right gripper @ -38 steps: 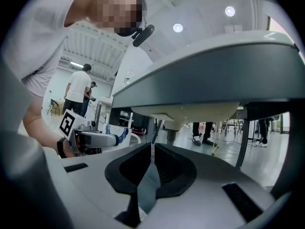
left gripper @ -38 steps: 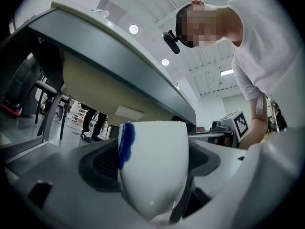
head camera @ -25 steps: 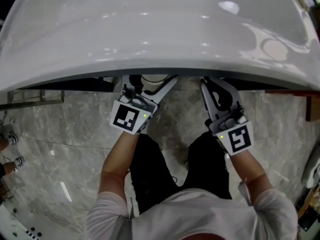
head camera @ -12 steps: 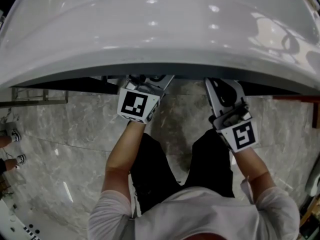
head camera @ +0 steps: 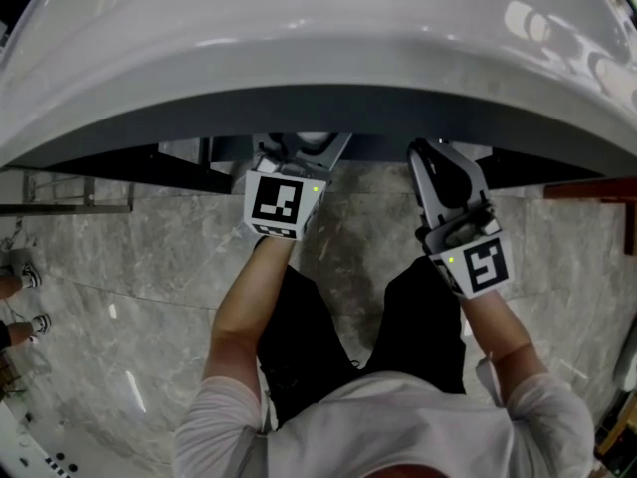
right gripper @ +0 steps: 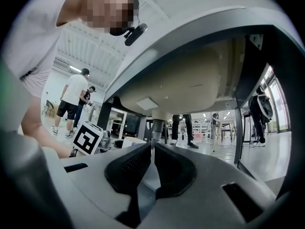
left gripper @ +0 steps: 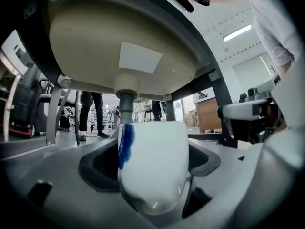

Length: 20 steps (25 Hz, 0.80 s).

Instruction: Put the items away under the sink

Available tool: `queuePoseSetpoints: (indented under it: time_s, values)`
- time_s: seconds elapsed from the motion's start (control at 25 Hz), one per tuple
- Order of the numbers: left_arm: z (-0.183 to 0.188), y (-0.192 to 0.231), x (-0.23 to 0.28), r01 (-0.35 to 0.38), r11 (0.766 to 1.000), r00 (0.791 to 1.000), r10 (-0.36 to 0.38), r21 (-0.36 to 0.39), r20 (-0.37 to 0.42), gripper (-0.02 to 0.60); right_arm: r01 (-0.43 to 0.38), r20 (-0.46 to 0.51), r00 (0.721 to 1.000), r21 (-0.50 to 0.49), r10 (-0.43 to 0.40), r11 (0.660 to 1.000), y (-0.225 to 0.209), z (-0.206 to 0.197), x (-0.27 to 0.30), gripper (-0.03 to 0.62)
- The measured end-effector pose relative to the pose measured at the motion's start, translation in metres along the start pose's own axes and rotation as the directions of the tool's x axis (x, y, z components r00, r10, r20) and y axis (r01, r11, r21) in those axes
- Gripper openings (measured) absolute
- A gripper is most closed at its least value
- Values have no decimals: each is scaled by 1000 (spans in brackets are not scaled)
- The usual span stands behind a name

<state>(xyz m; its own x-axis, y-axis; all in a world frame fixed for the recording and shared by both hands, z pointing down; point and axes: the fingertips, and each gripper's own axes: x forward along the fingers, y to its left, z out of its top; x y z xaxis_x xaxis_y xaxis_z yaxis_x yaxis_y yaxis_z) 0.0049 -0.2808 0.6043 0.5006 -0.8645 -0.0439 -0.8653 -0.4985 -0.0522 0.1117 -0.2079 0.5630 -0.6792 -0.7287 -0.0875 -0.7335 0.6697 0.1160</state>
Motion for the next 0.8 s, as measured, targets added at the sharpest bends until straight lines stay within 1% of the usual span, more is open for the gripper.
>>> queuePoseSetpoints:
  time_s: [0.12, 0.4, 0.6, 0.8]
  values:
    - [-2, 7, 0, -40, 999, 999, 40, 1, -6, 393, 0, 8, 1000, -2, 0, 1000, 2, -5, 0, 48]
    - [-3, 12, 3, -91, 996, 996, 91, 11, -11, 393, 1, 35, 999, -14, -1, 1000, 5, -12, 15, 48]
    - [-7, 14, 3, -130, 991, 991, 131, 38, -17, 391, 41, 11, 999, 4, -41, 999, 1, -24, 20, 48]
    - [-12, 15, 5, -148, 988, 986, 151, 46, -63, 391, 76, 20, 997, 22, -77, 997, -5, -26, 27, 48]
